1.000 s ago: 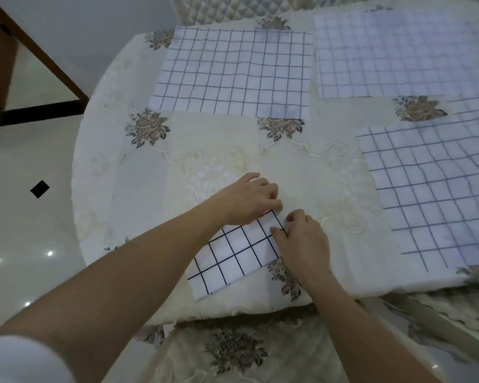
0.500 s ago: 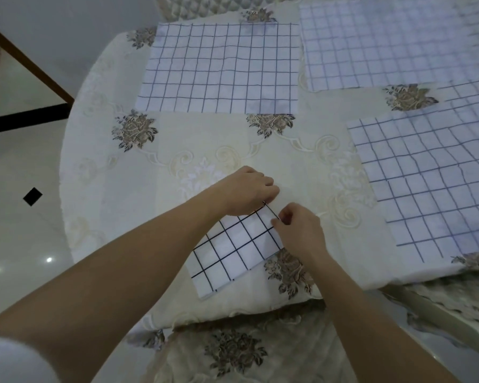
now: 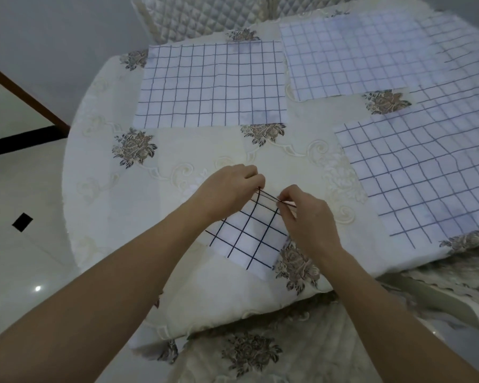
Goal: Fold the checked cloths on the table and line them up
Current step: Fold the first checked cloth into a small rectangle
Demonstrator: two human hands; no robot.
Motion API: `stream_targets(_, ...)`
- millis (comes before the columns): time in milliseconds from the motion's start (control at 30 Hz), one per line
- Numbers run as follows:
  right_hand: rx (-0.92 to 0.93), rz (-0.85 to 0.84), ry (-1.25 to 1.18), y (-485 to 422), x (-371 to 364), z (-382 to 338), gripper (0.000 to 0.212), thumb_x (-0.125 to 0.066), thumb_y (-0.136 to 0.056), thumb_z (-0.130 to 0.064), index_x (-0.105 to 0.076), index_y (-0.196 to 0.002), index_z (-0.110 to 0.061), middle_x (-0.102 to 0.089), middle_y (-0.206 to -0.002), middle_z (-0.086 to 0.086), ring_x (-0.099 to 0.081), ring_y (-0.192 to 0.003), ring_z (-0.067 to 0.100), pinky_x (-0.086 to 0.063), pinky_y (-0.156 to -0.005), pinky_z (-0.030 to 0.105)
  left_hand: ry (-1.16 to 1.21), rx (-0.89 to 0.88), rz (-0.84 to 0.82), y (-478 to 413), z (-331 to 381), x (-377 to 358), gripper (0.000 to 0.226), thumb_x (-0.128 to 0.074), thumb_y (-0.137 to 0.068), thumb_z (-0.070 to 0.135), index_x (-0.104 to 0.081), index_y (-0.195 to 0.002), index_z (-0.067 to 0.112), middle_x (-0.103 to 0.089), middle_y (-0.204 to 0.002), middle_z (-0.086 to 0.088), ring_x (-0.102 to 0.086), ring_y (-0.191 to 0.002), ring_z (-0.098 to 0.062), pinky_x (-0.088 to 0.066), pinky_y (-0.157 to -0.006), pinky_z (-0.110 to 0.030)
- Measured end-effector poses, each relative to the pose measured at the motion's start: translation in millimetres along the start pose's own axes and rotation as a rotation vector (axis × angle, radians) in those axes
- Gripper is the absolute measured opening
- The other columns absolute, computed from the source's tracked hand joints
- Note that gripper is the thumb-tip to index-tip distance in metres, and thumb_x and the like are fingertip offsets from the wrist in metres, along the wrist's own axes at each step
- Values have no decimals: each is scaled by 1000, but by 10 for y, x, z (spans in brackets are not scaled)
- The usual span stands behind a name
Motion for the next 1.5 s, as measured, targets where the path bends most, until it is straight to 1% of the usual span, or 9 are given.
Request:
stream_targets(167,89,37,103,347,-180,-225,7,-69,-89,-14,-64,-93,-13,-66,-85,3,-60,-78,25,-52,-56,42,60,-82,-20,406,52,4,17,-66,-83,-4,-65,-96,7,-62,-89,-8,-52,-68,-28,-44,-56,-39)
stream_targets(500,119,72,241,794,-524,-432,7,-71,-82,-9,-64,-82,-11,-63,-83,2,-56,-79,26,-45,-64,33,120,-199,2,1006,30,-119,11,-56,-90,9,-66,-86,9,-63,-86,-6,-54,-71,-27,-43,-59,-36)
stream_targets(567,125,66,256,857,-604,-450,3,-62,-84,-13,-63,-81,-12,-63,-83,2,-56,-78,26,-46,-64,33,121,-203,-17,1092,13,-188,7,-58,-89,9,-65,-86,11,-63,-87,-5,-54,-71,-27,-37,-61,-32)
stream_targets(633,115,60,271,915,-677,-440,11,-55,-84,-17,-64,-80,-12,-64,-83,1,-57,-78,26,-44,-63,32,125,-193,-30,1170,-8,-270,7,-63,-85,5,-64,-86,12,-63,-87,-4,-54,-72,-27,-34,-63,-31)
stream_targets(767,81,49,274,1016,-760,-381,2,-64,-81,-13,-65,-82,-12,-64,-85,0,-57,-82,25,-47,-67,32,132,-205,-59,1299,-11,-427,10,-68,-83,4,-64,-87,13,-63,-88,-5,-55,-73,-27,-40,-61,-35)
stream_targets(933,56,25,296,1034,-783,-339,10,-73,-76,-9,-69,-84,-13,-67,-88,-1,-59,-86,24,-48,-70,32,139,-206,-61,1375,-39,-504,7,-68,-86,9,-63,-87,14,-62,-90,-5,-54,-78,-27,-44,-62,-37)
stream_targets(1033,60,21,296,1040,-783,-340,10,-75,-75,-9,-71,-82,-14,-67,-87,-2,-60,-85,24,-50,-68,32,132,-211,-59,1387,-36,-501,3,-61,-89,13,-63,-87,14,-62,-90,-5,-54,-78,-27,-44,-63,-38)
stream_targets(1200,69,-2,295,1051,-785,-339,10,-79,-74,-11,-72,-81,-16,-68,-87,-4,-60,-84,23,-49,-67,29,153,-210,-80,1416,-38,-518,13,-59,-91,29,-63,-92,16,-60,-95,-2,-54,-85,-25,-45,-69,-38)
stream_targets(1500,140,7,264,1070,-796,-351,4,-75,-80,-15,-78,-79,-18,-70,-87,-6,-60,-83,21,-54,-70,32,97,-193,-20,1441,10,-463,14,-56,-95,28,-63,-88,18,-61,-93,1,-55,-84,-23,-43,-79,-35)
Point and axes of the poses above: each hand's wrist, its own y-axis away from the middle knuckle, its own x-axis out of the back of the hand, z = x × y, the point moved 9 cm from there along -y, towards the middle knuckle
